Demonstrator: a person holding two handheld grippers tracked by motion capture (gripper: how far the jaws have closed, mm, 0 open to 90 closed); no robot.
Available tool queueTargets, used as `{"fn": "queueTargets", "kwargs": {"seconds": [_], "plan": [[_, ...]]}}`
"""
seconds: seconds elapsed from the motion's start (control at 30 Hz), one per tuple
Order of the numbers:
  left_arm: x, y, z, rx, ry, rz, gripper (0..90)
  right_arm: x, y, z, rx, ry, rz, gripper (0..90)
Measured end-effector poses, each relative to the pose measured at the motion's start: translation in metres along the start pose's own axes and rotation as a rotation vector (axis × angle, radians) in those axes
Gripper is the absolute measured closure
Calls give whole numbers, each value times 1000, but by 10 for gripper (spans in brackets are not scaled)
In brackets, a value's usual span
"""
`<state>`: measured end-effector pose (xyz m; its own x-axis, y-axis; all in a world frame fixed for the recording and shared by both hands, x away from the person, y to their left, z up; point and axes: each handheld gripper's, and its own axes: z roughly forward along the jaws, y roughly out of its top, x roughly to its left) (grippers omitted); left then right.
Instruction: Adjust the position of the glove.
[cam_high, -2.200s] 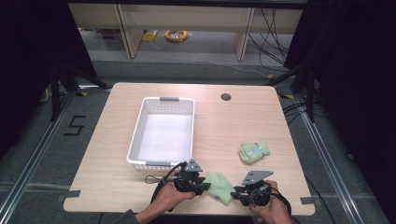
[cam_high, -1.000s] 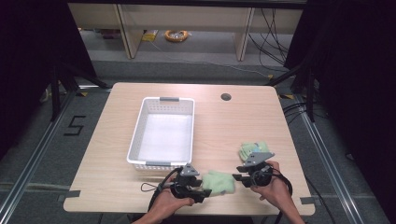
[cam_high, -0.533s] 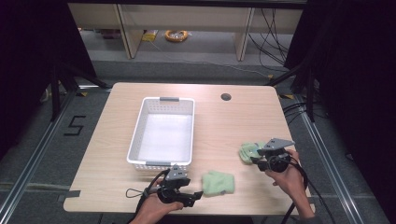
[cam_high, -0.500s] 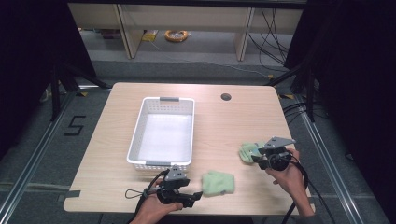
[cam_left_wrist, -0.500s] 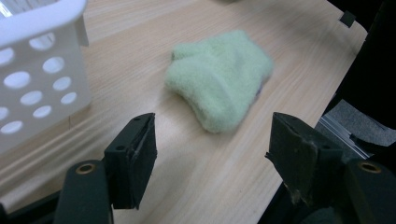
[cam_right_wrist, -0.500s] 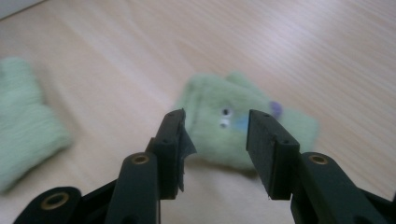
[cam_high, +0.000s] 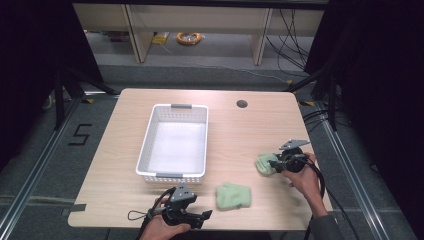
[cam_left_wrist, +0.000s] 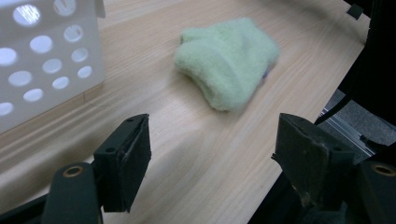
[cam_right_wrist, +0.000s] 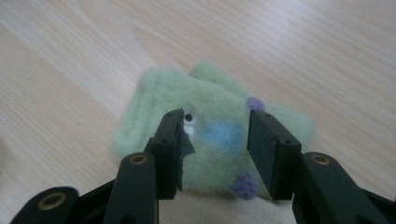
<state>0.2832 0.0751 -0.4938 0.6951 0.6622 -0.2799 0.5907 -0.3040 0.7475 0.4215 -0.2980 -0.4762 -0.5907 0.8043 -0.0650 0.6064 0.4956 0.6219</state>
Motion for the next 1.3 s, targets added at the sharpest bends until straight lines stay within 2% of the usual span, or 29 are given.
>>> {"fn": "queueTargets", "kwargs": {"seconds": [0.07, 0.1, 0.17, 0.3, 0.33, 0.37, 0.4, 0.47, 0.5, 0.53, 0.57, 0.6, 0.63, 0.67, 0.7, 0.73, 0.77, 0.8, 0.83, 0.9, 0.93, 0.97, 1.07, 1.1, 1.17, 1.23, 1.27, 1.3], "plan": [[3, 0, -1, 18, 7, 38, 261, 0, -2, 6, -16, 0, 28, 567], [4, 0, -2, 31, 1, 37, 261, 2, -3, 6, 7, 13, 66, 568], [3, -2, 0, 7, 14, 32, 261, 0, -6, 8, 14, 8, 51, 570], [3, -3, 2, 21, -8, 19, 259, -3, -10, 13, -19, 9, 64, 588], [4, -3, 2, 24, -5, 34, 259, -3, -10, 12, -9, 16, 78, 593], [4, -3, 2, 21, -5, 31, 259, -2, -11, 14, -21, 18, 82, 601], [3, -3, 2, 8, 3, 16, 260, -3, -11, 13, -13, 23, 85, 607], [3, -3, 2, 0, 11, 15, 259, -4, -11, 13, -5, 37, 111, 627], [4, -3, 2, 3, 2, 19, 259, -3, -12, 15, -24, 39, 122, 643], [5, -3, 1, 14, 6, 34, 259, -4, -13, 16, -29, 32, 105, 652], [5, -3, 1, 15, 5, 33, 259, -5, -14, 15, -25, 37, 93, 665], [4, -3, 2, 1, 8, 15, 259, -6, -16, 17, -55, 51, 115, 714], [5, -3, 0, 26, 1, 38, 259, -6, -16, 17, -55, 51, 115, 714], [4, -3, 1, 23, -3, 25, 259, -6, -16, 16, -50, 49, 120, 732], [4, -4, 2, 15, -3, 36, 259, -9, -17, 19, -75, 54, 98, 757], [2, -5, 3, -1, 1, 23, 259, -7, -17, 16, -55, 69, 130, 777], [3, -5, 3, 6, -3, 24, 259, -8, -18, 19, -86, 74, 118, 797], [3, -5, 3, 5, -3, 22, 259, -8, -17, 15, -53, 75, 116, 808], [5, -5, 2, 31, 7, 50, 259, -7, -17, 14, -45, 73, 123, 820], [5, -4, 2, 24, 0, 44, 259, -5, -16, 13, -35, 70, 143, 833], [5, -4, 2, 24, 1, 46, 259, -5, -17, 13, -43, 61, 134, 836], [5, -4, 2, 25, 1, 47, 259, -4, -16, 11, -48, 65, 149, 839], [4, -4, 3, 18, -2, 39, 259, -4, -15, 6, -101, 56, 128, 843], [4, -4, 3, 18, -3, 40, 259, -2, -13, 2, -114, 76, 131, 844], [5, -5, 3, 19, -1, 45, 258, 0, -12, -4, -135, 82, 120, 844], [5, -5, 3, 26, -3, 46, 258, 4, -12, -9, -142, 95, 135, 844], [6, -5, 2, 31, -3, 50, 258, 6, -12, -11, -164, 101, 133, 844], [4, -5, 3, 2, 4, 26, 258, 8, -10, -14, -163, 108, 125, 844]]}}
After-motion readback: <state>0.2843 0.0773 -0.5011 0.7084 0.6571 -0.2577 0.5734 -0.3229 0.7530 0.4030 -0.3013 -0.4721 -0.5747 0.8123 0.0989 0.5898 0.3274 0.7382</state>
